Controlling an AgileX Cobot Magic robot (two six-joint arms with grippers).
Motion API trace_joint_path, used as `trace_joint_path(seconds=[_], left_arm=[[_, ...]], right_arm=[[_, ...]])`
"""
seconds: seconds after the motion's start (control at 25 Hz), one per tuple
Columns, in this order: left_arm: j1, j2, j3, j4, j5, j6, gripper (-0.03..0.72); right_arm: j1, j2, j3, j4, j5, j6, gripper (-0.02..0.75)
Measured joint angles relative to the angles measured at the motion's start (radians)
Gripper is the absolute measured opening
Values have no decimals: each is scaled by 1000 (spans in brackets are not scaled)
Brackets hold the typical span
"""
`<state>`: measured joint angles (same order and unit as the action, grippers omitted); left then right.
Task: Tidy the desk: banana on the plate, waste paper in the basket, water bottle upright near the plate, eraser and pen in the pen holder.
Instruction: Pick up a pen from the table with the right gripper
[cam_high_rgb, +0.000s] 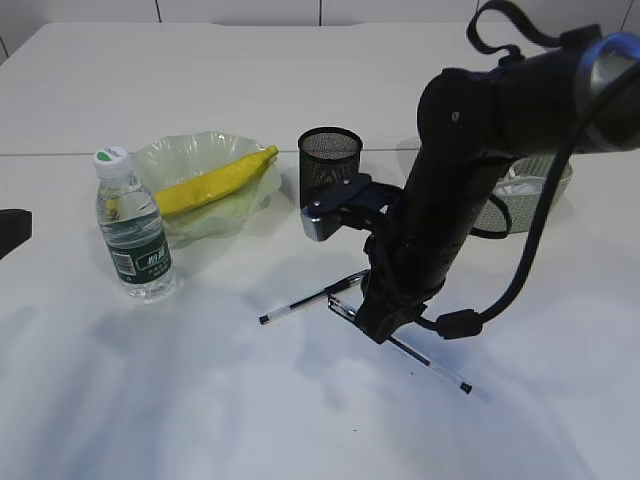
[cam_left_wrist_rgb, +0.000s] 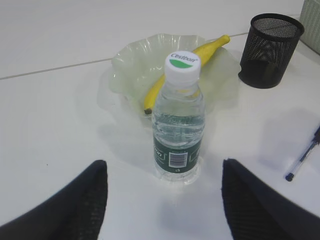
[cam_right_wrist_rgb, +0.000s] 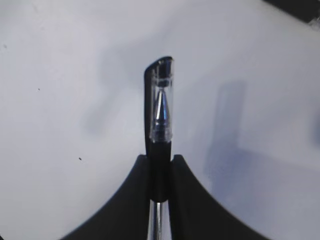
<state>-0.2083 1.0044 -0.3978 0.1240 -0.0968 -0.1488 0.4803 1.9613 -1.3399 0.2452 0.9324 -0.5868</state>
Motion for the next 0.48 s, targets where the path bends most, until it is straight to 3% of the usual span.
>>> trace_joint_path(seconds=[0.48], left_arm=[[0,0,0,0,0,0,508]], right_arm=[[0,-152,0,24,-59,0,46]])
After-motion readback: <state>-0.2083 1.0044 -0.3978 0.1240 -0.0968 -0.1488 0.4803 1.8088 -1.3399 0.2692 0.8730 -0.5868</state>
